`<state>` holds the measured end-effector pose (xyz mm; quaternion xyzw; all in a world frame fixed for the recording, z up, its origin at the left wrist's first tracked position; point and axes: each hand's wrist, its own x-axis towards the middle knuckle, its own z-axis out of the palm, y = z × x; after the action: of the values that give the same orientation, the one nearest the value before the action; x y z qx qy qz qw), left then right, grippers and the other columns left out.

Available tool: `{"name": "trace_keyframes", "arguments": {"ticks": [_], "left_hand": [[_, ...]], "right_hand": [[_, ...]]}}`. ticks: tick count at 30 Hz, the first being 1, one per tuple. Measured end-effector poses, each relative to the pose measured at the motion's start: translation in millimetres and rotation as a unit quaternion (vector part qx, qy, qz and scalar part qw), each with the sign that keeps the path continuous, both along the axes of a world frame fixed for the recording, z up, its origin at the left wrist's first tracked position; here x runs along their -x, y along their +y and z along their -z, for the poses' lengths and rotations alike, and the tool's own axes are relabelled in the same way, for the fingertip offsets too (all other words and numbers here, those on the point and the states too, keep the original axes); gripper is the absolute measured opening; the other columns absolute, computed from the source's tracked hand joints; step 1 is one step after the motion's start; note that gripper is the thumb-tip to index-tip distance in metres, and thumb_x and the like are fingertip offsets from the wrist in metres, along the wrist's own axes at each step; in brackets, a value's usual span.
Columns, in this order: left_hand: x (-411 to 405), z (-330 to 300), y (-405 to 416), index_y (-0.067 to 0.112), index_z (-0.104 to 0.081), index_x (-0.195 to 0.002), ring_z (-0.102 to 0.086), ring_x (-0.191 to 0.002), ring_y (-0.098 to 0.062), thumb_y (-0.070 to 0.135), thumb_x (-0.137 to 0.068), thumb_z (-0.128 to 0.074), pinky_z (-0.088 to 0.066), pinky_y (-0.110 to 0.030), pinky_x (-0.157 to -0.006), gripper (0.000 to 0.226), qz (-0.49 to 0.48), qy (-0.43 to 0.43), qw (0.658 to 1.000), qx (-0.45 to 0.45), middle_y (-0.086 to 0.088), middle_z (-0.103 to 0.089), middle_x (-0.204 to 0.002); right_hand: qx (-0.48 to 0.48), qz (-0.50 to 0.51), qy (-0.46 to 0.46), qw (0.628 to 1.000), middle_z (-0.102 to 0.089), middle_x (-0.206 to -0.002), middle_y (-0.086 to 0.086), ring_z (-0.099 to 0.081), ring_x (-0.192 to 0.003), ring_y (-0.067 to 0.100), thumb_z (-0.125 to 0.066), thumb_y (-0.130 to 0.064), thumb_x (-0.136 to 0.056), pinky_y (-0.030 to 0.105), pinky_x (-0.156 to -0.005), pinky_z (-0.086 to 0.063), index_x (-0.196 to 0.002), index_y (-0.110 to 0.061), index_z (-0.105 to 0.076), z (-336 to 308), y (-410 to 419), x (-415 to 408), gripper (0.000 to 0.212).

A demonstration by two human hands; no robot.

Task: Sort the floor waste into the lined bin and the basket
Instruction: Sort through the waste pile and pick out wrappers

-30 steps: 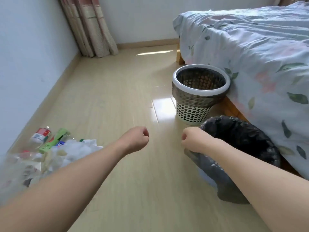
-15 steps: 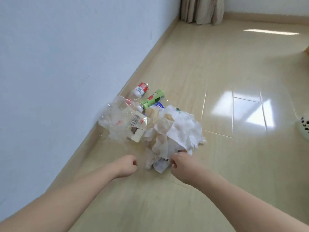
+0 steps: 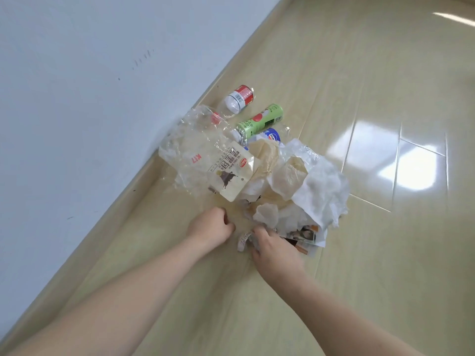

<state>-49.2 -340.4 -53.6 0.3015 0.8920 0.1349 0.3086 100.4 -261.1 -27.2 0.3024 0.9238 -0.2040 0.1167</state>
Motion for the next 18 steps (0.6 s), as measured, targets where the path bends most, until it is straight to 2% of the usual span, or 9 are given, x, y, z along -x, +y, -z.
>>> {"name": "trace_keyframes", "arguments": {"ticks": [3,6,8,13,18], "left_hand": [[2,1,-25,0.018,-0.047,-0.076,-0.057,-0.079,-0.029,0.028,-0.084,-0.051,-0.038,-0.030,-0.060,0.013,0.038,0.054,0.997,0.028,-0.005,-0.061,-0.082],[4,5,-48,0.020,-0.044,-0.070,-0.055,-0.077,-0.027,0.030,-0.082,-0.052,-0.035,-0.030,-0.058,0.017,0.020,0.029,0.999,0.036,-0.001,-0.057,-0.075],[8,5,-57,0.021,-0.045,-0.068,-0.056,-0.078,-0.026,0.030,-0.082,-0.054,-0.036,-0.029,-0.059,0.019,-0.001,0.008,0.999,0.040,0.002,-0.057,-0.073],[5,1,-73,0.021,-0.046,-0.067,-0.056,-0.078,-0.025,0.028,-0.082,-0.054,-0.036,-0.028,-0.058,0.017,0.007,-0.032,0.997,0.067,0.002,-0.057,-0.075],[5,-8,-100,0.021,-0.045,-0.065,-0.058,-0.081,-0.023,0.026,-0.080,-0.054,-0.040,-0.028,-0.062,0.018,0.041,-0.042,0.993,0.101,0.001,-0.059,-0.081]], "right_hand": [[-0.001,-0.008,0.001,1.000,-0.054,-0.122,0.004,-0.061,-0.096,0.031,-0.039,-0.025,-0.096,0.032,-0.059,-0.035,-0.127,-0.018,-0.039,8,-3,8,0.032],[0.010,-0.022,-0.005,1.000,-0.053,-0.123,0.006,-0.061,-0.096,0.031,-0.045,-0.027,-0.091,0.031,-0.061,-0.038,-0.137,-0.021,-0.029,9,-8,17,0.049],[0.023,-0.041,-0.013,0.999,-0.052,-0.124,0.006,-0.061,-0.097,0.030,-0.048,-0.031,-0.090,0.032,-0.065,-0.041,-0.139,-0.025,-0.028,8,-15,23,0.054],[0.049,-0.019,-0.021,0.998,-0.049,-0.122,0.006,-0.057,-0.105,0.027,-0.050,-0.038,-0.092,0.032,-0.070,-0.043,-0.131,-0.017,-0.037,15,-30,43,0.047],[-0.003,-0.013,-0.059,0.998,-0.052,-0.115,0.011,-0.059,-0.089,0.029,-0.044,-0.012,-0.094,0.032,-0.062,-0.043,-0.125,-0.009,-0.039,23,-36,58,0.032]]}}
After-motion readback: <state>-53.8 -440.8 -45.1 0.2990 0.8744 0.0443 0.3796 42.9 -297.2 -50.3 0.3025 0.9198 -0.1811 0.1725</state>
